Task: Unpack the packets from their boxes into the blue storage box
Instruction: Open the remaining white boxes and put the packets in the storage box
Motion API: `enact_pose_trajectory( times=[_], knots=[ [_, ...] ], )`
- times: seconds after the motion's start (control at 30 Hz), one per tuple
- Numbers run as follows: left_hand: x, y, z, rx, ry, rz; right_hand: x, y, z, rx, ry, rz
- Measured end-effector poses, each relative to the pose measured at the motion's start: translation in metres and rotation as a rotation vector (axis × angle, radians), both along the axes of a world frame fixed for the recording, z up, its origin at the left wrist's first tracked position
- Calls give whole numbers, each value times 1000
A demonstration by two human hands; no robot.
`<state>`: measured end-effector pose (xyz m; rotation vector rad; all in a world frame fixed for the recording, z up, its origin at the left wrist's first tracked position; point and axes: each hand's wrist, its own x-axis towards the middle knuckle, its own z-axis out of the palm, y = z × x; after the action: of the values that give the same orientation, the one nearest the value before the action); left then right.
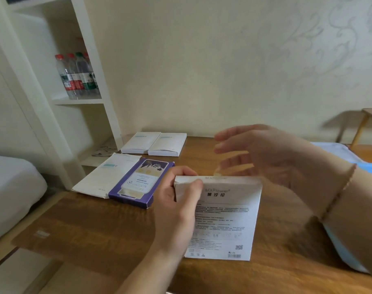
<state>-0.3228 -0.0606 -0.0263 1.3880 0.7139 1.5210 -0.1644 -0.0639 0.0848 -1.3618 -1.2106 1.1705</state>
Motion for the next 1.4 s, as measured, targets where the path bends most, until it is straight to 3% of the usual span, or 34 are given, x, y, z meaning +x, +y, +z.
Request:
enact_pose_trajectory(
  times=[0.1,0.17,0.27,0.4,0.57,0.77,1.03,1.4],
  knots=[
    [2,1,1,-3,6,38,6,-5,5,335,-349,-161],
    [4,1,1,13,46,84,14,-25,11,602,-743,-38],
    [7,1,1,18,42,106,30,-47,12,610,-1133,168],
    [7,0,3,21,4,57,41,-39,9,438,-1141,327],
    [7,0,1,66,41,97,38,-23,20,443,-1129,470],
    [10,2,-1,75,66,131,27,-16,35,370,-1363,628],
    [12,3,0,54,20,114,5,-19,36,453,-1613,560],
    [14,2,-3,89,0,142,16,-22,25,574,-1501,500]
  ],
)
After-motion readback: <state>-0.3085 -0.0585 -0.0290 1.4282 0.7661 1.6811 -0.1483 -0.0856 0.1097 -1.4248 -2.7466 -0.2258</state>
